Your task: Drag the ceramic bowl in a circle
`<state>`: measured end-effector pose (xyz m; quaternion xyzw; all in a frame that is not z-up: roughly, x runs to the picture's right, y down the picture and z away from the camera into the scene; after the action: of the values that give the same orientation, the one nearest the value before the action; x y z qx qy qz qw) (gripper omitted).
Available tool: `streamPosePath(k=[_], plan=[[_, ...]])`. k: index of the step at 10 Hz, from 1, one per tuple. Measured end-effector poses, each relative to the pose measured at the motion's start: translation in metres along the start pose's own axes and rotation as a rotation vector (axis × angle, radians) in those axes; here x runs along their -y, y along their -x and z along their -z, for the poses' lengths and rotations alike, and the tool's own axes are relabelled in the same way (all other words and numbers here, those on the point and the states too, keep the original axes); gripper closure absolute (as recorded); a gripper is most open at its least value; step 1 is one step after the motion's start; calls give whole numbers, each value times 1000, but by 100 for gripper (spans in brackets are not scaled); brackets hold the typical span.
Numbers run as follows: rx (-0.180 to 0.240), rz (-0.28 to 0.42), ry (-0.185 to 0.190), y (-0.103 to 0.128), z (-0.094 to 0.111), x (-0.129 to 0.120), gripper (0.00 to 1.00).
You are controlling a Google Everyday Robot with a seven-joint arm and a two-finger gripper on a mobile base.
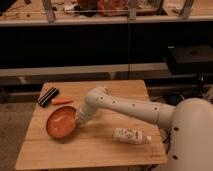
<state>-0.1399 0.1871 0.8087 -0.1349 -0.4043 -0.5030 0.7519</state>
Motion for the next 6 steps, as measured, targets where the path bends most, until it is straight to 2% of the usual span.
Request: streamPosePath(k=[3, 5, 6], plan=[[6, -9, 17, 34, 9, -21, 100], [37, 33, 22, 76, 13, -23, 100], [51, 54, 23, 87, 13, -20, 100]])
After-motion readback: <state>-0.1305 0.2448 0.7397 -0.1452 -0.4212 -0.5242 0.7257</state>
